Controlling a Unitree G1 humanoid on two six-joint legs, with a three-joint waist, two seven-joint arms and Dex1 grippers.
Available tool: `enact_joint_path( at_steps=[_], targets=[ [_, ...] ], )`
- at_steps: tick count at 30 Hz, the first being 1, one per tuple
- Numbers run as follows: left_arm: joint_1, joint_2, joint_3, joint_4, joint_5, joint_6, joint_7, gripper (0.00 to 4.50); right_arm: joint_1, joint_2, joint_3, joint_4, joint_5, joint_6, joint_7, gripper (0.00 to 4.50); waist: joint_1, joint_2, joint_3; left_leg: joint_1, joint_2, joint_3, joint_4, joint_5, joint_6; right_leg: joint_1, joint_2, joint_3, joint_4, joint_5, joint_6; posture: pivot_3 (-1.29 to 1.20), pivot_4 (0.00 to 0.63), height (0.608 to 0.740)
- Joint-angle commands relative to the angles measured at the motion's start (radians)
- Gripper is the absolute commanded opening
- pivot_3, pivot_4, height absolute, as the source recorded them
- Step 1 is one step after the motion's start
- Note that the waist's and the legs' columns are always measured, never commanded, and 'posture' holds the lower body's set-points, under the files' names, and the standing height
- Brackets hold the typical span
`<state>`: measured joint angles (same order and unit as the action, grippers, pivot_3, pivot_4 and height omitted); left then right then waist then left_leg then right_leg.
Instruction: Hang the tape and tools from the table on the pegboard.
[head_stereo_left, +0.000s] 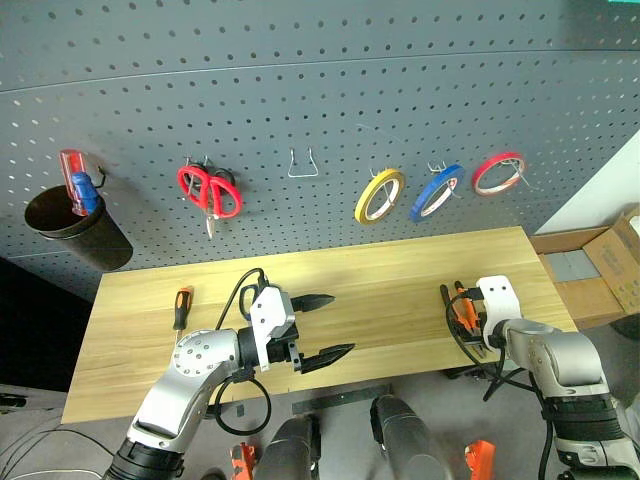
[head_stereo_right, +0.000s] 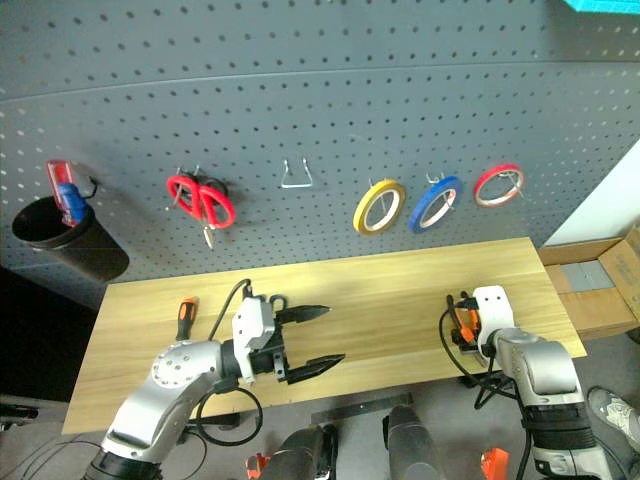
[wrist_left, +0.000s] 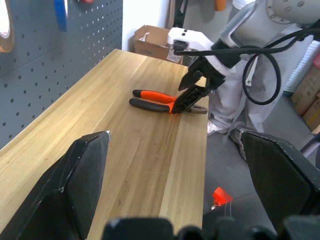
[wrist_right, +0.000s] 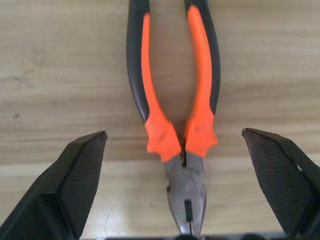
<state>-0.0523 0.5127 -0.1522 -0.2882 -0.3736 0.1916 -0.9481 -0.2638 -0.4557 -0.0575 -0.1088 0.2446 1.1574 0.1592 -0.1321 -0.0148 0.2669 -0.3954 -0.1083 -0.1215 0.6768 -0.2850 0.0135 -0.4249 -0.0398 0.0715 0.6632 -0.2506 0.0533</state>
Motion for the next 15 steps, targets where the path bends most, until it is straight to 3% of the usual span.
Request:
enact_joint_path(
  at_steps=[1, 15],
  targets=[
    [-0.003, 0.003, 0.008, -0.043, -0.013, 0.0, 0.001, 4.5, -0.015, -0.017, 0.0, 0.018, -0.024, -0.022, 0.012, 4.47, 0.0, 0.0, 0.0, 0.0, 0.0, 0.0, 0.0, 0.0, 0.0, 0.0, 0.0, 0.0, 0.0, 0.0, 0.0, -0.19, 0.274, 0.74],
    [-0.004, 0.0, 0.003, -0.059, -0.008, 0.014, 0.023, 4.5, -0.051, -0.007, 0.053, 0.214, -0.073, -0.154, 0.111, 4.47, 0.0, 0.0, 0.0, 0.0, 0.0, 0.0, 0.0, 0.0, 0.0, 0.0, 0.0, 0.0, 0.0, 0.0, 0.0, -0.18, 0.282, 0.74]
  ],
)
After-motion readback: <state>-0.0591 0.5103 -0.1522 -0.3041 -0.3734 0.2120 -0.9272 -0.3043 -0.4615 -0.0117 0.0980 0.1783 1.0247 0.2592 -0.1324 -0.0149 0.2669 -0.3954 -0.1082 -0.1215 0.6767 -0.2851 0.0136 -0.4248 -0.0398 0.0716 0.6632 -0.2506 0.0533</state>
